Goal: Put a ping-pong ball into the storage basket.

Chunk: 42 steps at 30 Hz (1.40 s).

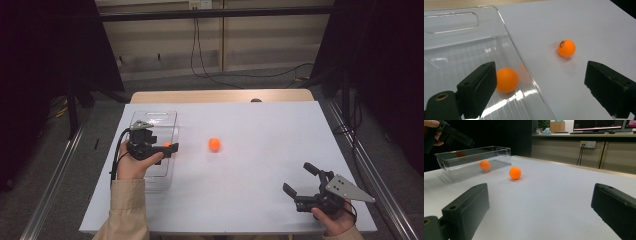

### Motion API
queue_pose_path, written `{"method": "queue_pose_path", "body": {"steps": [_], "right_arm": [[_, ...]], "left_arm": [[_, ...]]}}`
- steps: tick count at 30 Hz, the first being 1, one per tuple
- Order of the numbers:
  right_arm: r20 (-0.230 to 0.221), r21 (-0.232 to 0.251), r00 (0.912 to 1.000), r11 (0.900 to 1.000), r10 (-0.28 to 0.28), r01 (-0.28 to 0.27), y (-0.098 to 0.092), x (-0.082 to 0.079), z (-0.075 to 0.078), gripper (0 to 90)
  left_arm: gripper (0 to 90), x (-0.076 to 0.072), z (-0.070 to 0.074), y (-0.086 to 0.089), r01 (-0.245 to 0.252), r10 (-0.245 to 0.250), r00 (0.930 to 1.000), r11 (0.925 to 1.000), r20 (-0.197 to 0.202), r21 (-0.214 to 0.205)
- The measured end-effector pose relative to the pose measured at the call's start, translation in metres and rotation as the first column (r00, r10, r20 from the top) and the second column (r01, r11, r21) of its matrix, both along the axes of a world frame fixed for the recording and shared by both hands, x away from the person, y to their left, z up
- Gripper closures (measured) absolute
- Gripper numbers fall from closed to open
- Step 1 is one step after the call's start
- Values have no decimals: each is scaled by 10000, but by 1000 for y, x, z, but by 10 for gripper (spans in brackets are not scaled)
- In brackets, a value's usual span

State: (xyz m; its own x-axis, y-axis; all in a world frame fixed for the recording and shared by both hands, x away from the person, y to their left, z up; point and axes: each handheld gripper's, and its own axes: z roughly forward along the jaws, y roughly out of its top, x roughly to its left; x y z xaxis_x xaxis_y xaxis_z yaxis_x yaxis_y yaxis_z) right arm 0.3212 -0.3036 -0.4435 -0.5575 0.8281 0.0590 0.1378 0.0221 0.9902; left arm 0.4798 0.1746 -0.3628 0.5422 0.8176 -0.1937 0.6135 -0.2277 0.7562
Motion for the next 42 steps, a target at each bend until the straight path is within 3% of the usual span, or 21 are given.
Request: {"method": "queue_pose_path", "body": {"steps": [4, 5, 16, 18, 21, 25, 29, 30, 38, 39, 41, 42], "right_arm": [[8, 0, 10000, 10000, 4, -4, 0, 0, 0, 13], [2, -4, 10000, 10000, 8, -8, 0, 0, 0, 13], [-6, 6, 10000, 10000, 25, -25, 1, 1, 0, 13], [-11, 5, 10000, 10000, 30, -30, 1, 1, 0, 13], [-3, 8, 10000, 10000, 40, -40, 1, 1, 0, 13], [0, -6, 10000, 10000, 49, -49, 1, 1, 0, 13], [-32, 82, 10000, 10000, -34, 35, 1, 1, 0, 13], [-14, 0, 10000, 10000, 20, -20, 1, 1, 0, 13], [-2, -38, 9999, 9999, 104, -104, 1, 1, 0, 13], [-14, -26, 10000, 10000, 88, -88, 2, 1, 0, 13], [-26, -30, 9999, 9999, 107, -107, 2, 1, 0, 13], [-23, -46, 9999, 9999, 125, -125, 1, 1, 0, 13]], "left_arm": [[110, 0, 0, -2, -3, 3, 10000, 10000, 50, 11], [110, -1, 0, -3, -86, 87, 9999, 9998, 68, -161], [109, -2, 3, -5, 170, -169, 9997, 9998, 158, -65], [107, -3, 2, -8, 101, -96, 9998, 9996, 168, -270], [106, -3, 3, -8, 347, -346, 9993, 9993, 114, -145], [106, -3, 2, -11, 215, -211, 9997, 9994, 142, -259], [106, -3, 2, -13, 415, -413, 9991, 9990, 120, -141], [107, -3, 1, -15, 343, -339, 9993, 9990, 130, -293], [107, -3, 1, -19, 595, -595, 9982, 9982, 79, -41], [107, -3, 0, -21, 466, -463, 9989, 9986, 120, -258], [107, -3, -1, -23, 493, -491, 9987, 9986, 109, -165], [107, -2, 0, -22, 837, -838, 9964, 9964, 94, 123]]}}
